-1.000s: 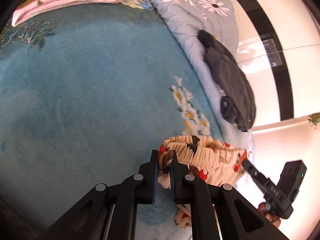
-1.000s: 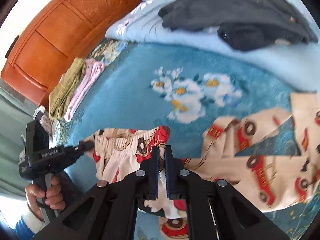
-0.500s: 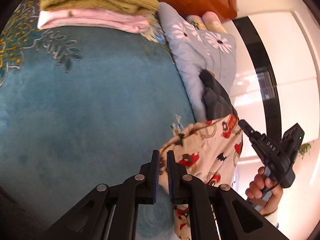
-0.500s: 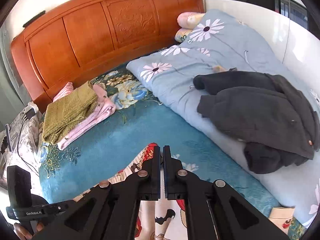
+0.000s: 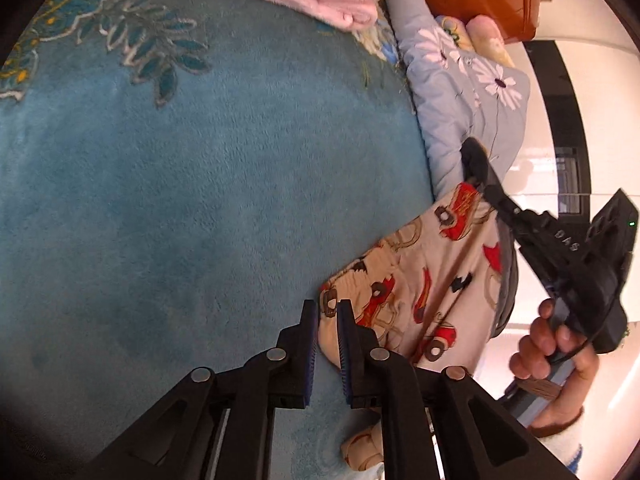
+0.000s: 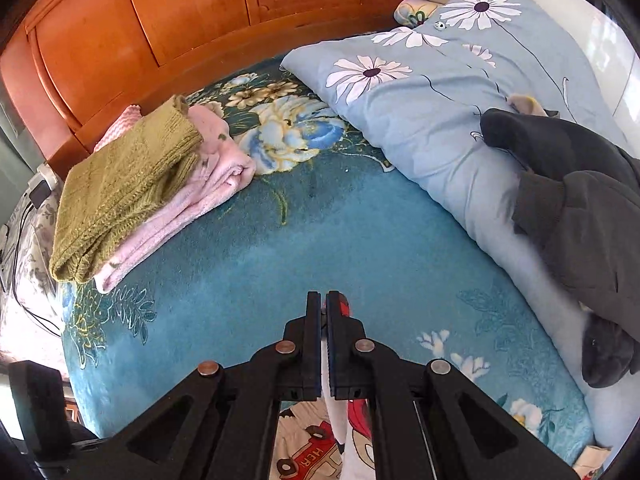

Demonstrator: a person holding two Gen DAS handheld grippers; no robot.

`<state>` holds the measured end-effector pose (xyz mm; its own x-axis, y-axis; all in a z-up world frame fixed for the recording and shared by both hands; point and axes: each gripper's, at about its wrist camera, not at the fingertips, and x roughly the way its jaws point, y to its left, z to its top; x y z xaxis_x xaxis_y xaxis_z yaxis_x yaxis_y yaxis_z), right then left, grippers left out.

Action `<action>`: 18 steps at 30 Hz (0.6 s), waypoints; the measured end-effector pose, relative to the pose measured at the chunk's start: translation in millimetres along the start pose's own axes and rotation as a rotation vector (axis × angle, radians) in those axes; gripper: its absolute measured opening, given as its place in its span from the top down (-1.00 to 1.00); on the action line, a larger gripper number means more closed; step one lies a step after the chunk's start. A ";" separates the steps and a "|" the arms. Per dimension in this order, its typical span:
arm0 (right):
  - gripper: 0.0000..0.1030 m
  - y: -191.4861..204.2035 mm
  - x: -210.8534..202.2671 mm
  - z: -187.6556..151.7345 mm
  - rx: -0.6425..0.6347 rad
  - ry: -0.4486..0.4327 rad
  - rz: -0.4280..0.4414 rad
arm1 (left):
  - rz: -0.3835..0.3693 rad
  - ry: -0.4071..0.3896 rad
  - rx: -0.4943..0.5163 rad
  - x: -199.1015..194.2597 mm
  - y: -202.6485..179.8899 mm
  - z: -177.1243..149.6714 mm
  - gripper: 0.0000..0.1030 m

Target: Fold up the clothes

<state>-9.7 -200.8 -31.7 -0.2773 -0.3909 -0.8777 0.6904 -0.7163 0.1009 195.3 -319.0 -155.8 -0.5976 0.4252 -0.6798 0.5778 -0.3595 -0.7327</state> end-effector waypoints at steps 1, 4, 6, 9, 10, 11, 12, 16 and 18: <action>0.96 -1.3 -0.4 -0.1 0.001 0.002 -0.001 | 0.016 0.021 0.003 8.4 -1.6 0.1 0.68; 0.96 -6.8 -4.5 -3.4 0.004 0.012 -0.003 | 0.023 0.063 0.021 26.5 -7.1 -0.2 0.66; 0.96 -11.5 -10.1 -7.9 0.004 0.018 -0.005 | 0.040 0.079 0.054 35.4 -12.8 -1.1 0.66; 0.96 -15.1 -15.5 -12.1 0.007 0.020 -0.008 | 0.056 0.110 0.072 50.8 -16.7 -0.9 0.66; 0.96 -16.2 -16.8 -13.2 0.009 0.021 -0.008 | 0.059 0.121 0.074 56.2 -17.4 -0.6 0.66; 0.96 -17.2 -18.1 -14.3 0.011 0.022 -0.009 | 0.058 0.128 0.076 60.7 -18.1 -0.2 0.66; 0.96 -18.3 -19.5 -15.3 0.013 0.023 -0.009 | 0.056 0.126 0.085 63.3 -19.5 -0.1 0.66; 0.96 -22.5 -24.7 -19.6 0.020 0.027 -0.010 | 0.063 0.102 0.140 64.9 -26.7 -1.4 0.74; 0.96 -24.7 -27.3 -21.8 0.023 0.029 -0.010 | 0.072 0.082 0.170 61.9 -30.4 -2.6 0.83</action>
